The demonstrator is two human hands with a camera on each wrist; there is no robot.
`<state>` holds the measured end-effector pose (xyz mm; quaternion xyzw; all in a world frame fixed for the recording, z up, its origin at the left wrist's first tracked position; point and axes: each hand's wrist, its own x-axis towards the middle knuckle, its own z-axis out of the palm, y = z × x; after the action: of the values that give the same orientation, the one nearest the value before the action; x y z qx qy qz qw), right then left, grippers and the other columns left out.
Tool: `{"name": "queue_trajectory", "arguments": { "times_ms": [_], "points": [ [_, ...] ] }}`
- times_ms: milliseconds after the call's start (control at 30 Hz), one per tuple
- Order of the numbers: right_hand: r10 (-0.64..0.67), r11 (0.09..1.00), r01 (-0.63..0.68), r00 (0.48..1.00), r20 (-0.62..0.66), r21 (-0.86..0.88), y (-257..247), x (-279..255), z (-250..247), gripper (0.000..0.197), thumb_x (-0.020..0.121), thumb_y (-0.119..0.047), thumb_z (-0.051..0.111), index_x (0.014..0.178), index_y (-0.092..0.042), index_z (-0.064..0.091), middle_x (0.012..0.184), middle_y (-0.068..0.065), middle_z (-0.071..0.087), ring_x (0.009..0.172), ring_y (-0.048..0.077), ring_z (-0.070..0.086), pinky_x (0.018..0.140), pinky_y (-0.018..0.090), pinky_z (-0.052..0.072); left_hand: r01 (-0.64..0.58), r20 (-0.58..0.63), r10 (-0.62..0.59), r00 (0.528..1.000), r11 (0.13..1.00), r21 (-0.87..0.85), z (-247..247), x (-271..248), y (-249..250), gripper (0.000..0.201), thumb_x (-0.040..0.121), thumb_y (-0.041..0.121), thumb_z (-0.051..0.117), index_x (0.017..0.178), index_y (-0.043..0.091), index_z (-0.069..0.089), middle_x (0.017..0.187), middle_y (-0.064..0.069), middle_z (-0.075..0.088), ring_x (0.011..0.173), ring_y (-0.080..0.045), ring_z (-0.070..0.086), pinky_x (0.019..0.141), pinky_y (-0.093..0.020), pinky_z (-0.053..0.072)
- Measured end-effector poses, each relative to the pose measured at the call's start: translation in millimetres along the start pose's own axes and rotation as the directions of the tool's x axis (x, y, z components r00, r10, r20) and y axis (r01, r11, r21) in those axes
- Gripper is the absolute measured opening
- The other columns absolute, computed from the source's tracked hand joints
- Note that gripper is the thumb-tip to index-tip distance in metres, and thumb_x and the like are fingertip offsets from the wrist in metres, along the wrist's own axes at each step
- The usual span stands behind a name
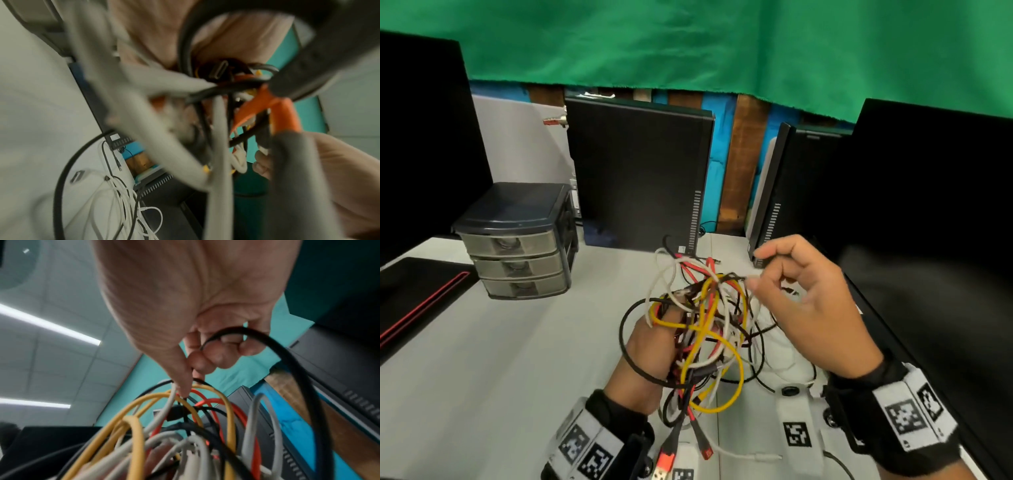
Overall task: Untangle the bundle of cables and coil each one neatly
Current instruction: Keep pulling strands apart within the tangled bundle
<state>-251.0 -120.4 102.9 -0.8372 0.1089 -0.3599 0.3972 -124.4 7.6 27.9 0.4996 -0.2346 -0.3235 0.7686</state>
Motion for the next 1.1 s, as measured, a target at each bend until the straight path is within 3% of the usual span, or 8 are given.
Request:
{"name": "queue_trajectory", "arguments": {
  "times_ms": [167, 300, 467, 600, 700, 900, 1000, 1100],
  "points": [
    [-0.019, 0.925, 0.045, 0.997, 0.073, -0.377, 5, -4, 3, 0.008, 0.088, -0.024, 0.071, 0.091, -0.029, 0.066, 0.055, -0.002, 0.054, 0.054, 0.015, 0.051, 0.055, 0.023, 0.039, -0.229, 0.013, 0.231, 0.973, 0.952, 0.201, 14, 0, 5, 0.029, 0.098, 0.020, 0.049, 0.081, 0.014, 0.071, 0.069, 0.000, 0.072, 0.063, -0.007, 0.066, 0.061, -0.017, 0.050],
    [-0.154, 0.900, 0.172, 0.985, 0.078, -0.400, 0, -6, 2, 0.005, 0.090, -0.027, 0.062, 0.094, -0.025, 0.065, 0.065, -0.010, 0.061, 0.062, 0.012, 0.058, 0.060, 0.034, 0.050, -0.220, 0.143, 0.177, 0.974, 0.897, 0.383, 9, 6, 3, 0.033, 0.101, 0.027, 0.052, 0.075, 0.014, 0.067, 0.061, 0.006, 0.067, 0.058, -0.001, 0.061, 0.062, -0.012, 0.046],
    [-0.197, 0.948, 0.204, 0.979, 0.054, -0.246, -1, -4, 2, 0.006, 0.097, -0.013, 0.061, 0.098, -0.018, 0.064, 0.081, -0.011, 0.068, 0.078, 0.012, 0.067, 0.069, 0.034, 0.054, -0.046, 0.162, 0.012, 0.987, 0.978, 0.203, 16, 7, 4, 0.019, 0.096, 0.005, 0.050, 0.082, 0.006, 0.063, 0.060, 0.005, 0.066, 0.053, -0.005, 0.062, 0.057, -0.017, 0.049],
    [-0.098, 0.988, 0.115, 0.982, -0.160, 0.104, -8, 1, -8, 0.015, 0.097, 0.004, 0.055, 0.096, -0.009, 0.063, 0.079, 0.005, 0.071, 0.074, 0.015, 0.068, 0.069, 0.023, 0.053, -0.057, 0.020, 0.053, 0.998, 0.943, 0.329, 4, 13, -1, 0.027, 0.100, 0.011, 0.052, 0.080, 0.014, 0.069, 0.056, 0.005, 0.066, 0.050, -0.005, 0.062, 0.057, -0.023, 0.046],
    [0.060, 0.947, -0.032, 0.995, -0.076, 0.321, -13, 4, -23, 0.013, 0.096, 0.008, 0.051, 0.100, -0.003, 0.058, 0.070, 0.010, 0.067, 0.056, 0.018, 0.054, 0.056, 0.023, 0.046, -0.170, 0.027, 0.175, 0.984, 0.895, 0.413, -5, 17, 2, 0.019, 0.100, 0.021, 0.058, 0.094, 0.017, 0.075, 0.080, 0.001, 0.076, 0.073, -0.008, 0.070, 0.072, -0.027, 0.051],
    [0.144, 0.983, -0.128, 0.983, 0.116, -0.134, 0, 1, -11, 0.008, 0.090, -0.024, 0.071, 0.085, -0.023, 0.065, 0.059, -0.003, 0.060, 0.052, 0.031, 0.047, 0.053, 0.032, 0.041, -0.300, 0.114, 0.279, 0.953, 0.839, 0.454, 1, 9, 9, 0.022, 0.083, 0.049, 0.061, 0.095, 0.035, 0.072, 0.091, 0.009, 0.076, 0.083, -0.008, 0.072, 0.074, -0.027, 0.056],
    [0.131, 0.949, -0.081, 0.981, 0.144, -0.306, 2, -2, -13, 0.008, 0.091, -0.032, 0.068, 0.086, -0.028, 0.064, 0.055, -0.003, 0.055, 0.050, 0.010, 0.048, 0.057, 0.028, 0.042, -0.313, 0.100, 0.302, 0.948, 0.833, 0.456, 3, 7, 4, 0.022, 0.084, 0.046, 0.062, 0.096, 0.029, 0.072, 0.091, 0.007, 0.076, 0.084, -0.013, 0.073, 0.078, -0.042, 0.058],
    [0.086, 0.928, -0.017, 0.982, 0.170, -0.372, -6, -4, -18, 0.010, 0.091, -0.031, 0.069, 0.084, -0.025, 0.069, 0.055, -0.018, 0.058, 0.054, 0.003, 0.055, 0.059, 0.021, 0.043, -0.414, 0.127, 0.408, 0.904, 0.765, 0.494, 3, 4, 7, 0.021, 0.084, 0.046, 0.060, 0.093, 0.030, 0.069, 0.087, 0.010, 0.074, 0.082, -0.011, 0.072, 0.076, -0.032, 0.057]
  ]
}}
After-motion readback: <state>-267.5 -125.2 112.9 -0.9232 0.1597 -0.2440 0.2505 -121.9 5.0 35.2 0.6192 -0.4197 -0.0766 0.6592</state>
